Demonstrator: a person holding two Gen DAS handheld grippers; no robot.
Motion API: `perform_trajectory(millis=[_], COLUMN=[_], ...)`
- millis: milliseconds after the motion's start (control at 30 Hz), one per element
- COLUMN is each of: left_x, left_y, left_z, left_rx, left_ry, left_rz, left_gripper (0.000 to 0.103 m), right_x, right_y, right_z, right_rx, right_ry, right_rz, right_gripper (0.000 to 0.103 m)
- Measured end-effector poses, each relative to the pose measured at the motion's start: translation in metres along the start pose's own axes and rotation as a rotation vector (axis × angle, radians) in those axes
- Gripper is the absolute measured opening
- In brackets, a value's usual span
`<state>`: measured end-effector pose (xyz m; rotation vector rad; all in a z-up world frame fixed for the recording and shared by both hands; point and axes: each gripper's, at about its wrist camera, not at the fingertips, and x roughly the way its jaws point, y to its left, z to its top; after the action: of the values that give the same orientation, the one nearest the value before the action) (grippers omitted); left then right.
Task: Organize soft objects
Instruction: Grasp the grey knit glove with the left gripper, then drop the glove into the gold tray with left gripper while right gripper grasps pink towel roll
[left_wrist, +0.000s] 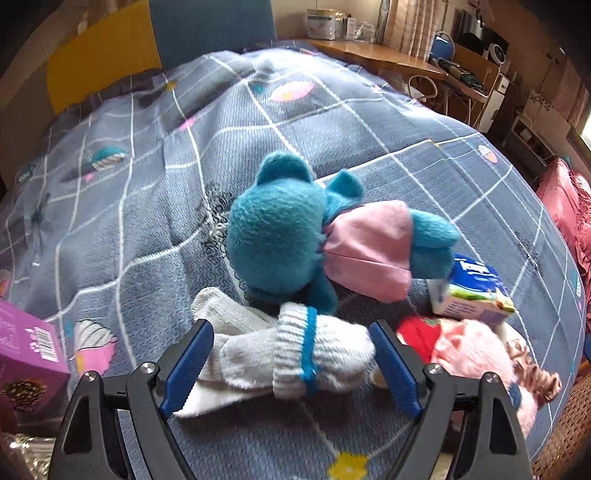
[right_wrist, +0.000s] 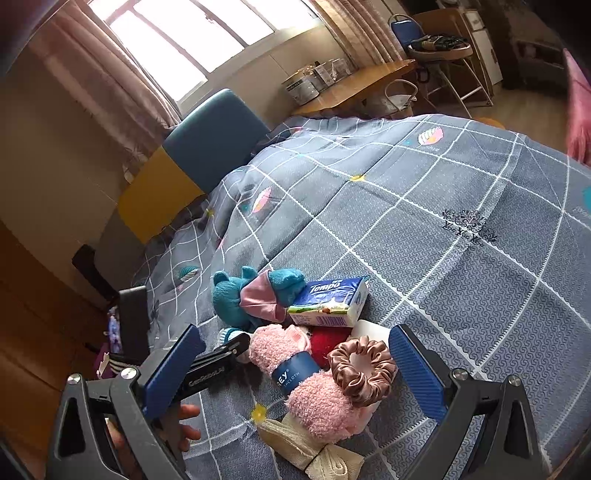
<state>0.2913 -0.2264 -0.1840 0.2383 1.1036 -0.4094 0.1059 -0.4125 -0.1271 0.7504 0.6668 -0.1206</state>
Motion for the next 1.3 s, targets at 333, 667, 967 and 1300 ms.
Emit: perform_trajectory(millis=[333, 667, 967, 1300], left_x=[-0.020, -0.068, -0.190, -0.264], left_y=[0.016, 0.023, 0.128, 0.327], left_z=[-0.026, -0.010, 0.065, -0.034], left_rx=[-0.070, -0.059, -0.171, -0.451], left_ry=[-0.026, -0.090, -0.333, -0.370], left_rz=[-0.132, -0.127, 0.050, 0.287], left_gripper=[0.055, 0.055, 0.055, 0.055], right_x=[0.018, 0.081, 0.083, 0.082], right_y=[0.013, 0.040, 0.042, 0.046], right_z=[-0.004, -0.045, -0.048, -0.051], right_rx=[-0.097, -0.426, -0.458, -0.495], right_ry=[0.075, 0.336, 0.354, 0.341], right_rz=[-0.043, -0.340, -0.339, -0.351], right_gripper=[0.094, 0.074, 0.061, 0.060])
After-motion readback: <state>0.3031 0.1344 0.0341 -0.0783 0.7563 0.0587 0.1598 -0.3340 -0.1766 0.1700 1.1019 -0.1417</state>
